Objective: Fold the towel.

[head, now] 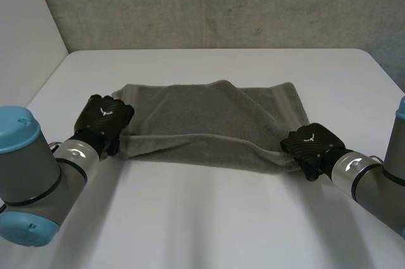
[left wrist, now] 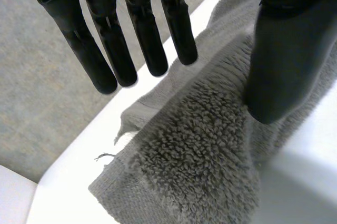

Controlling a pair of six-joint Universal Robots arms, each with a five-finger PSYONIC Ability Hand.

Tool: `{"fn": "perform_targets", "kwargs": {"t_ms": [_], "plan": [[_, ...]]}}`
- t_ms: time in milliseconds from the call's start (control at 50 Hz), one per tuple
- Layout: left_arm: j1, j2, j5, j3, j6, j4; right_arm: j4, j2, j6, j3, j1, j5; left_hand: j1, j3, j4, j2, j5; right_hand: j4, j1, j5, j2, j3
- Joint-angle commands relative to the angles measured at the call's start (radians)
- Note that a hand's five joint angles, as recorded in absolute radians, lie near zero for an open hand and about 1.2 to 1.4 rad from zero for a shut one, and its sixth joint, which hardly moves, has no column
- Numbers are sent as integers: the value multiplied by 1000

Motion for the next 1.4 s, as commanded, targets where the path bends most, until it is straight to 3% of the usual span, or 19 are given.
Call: {"fn": "perform_targets", "kwargs": {"t_ms": [20, 120, 160, 180, 220, 460, 680, 740, 780, 900, 1000, 1060, 1160, 1280, 1400], "plan": [[2, -34, 2, -4, 3, -1, -11, -30, 38, 28, -3, 3, 236, 233, 239, 234, 64, 47, 58, 57, 98, 44], [5, -40, 4, -8, 3, 1, -38, -50, 130, 40, -11, 3, 530, 527, 533, 528, 358, 47, 58, 57, 98, 44], [8, -43, 1, -8, 1, 1, -46, -63, 187, 62, -41, 1, 583, 579, 585, 580, 410, -188, -178, -179, -137, -192], [8, -43, 1, -8, 1, 1, -46, -63, 187, 62, -41, 1, 583, 579, 585, 580, 410, -189, -179, -180, -139, -193], [20, -46, -4, -8, 0, 1, -48, -73, 225, 83, -58, 0, 583, 579, 585, 580, 410, -535, -524, -525, -484, -538], [45, -46, -6, -10, -2, 1, -78, -59, 254, 142, -135, -10, 583, 579, 585, 580, 410, -650, -640, -641, -600, -654], [48, -46, -7, -10, -3, 1, -80, -33, 259, 136, -167, -13, 583, 579, 585, 580, 410, -551, -540, -541, -500, -554], [46, -46, -7, -10, -3, 1, -77, -19, 264, 134, -166, -14, 583, 579, 585, 580, 410, -345, -335, -336, -294, -349], [43, -43, -7, -11, -3, -1, -74, -5, 279, 134, -164, -25, 583, 579, 585, 580, 410, 45, 56, 55, 96, 42], [43, -18, -7, -10, -5, -1, -58, -36, 319, 111, -167, -80, 583, 579, 585, 580, 410, 47, 58, 57, 98, 44], [54, 131, -10, 8, -26, 1, 38, -282, 354, 13, -185, -128, 583, 579, 585, 580, 410, 47, 58, 57, 98, 44], [62, 178, -10, 22, -42, 1, 58, -338, 354, -27, -196, -134, 583, 579, 585, 580, 410, 47, 58, 57, 98, 44], [97, 357, -6, 96, -152, -40, 174, -508, 351, -256, -224, -137, 583, 579, 585, 580, 410, 47, 58, 57, 98, 44], [100, 413, -3, 170, -206, -122, 325, -488, 303, -403, -285, -158, 583, 579, 585, 580, 410, 47, 58, 57, 98, 44], [100, 328, 1, 229, -204, -228, 495, -321, 82, -500, -245, -157, 583, 579, 585, 580, 410, 47, 58, 57, 98, 44]]}}
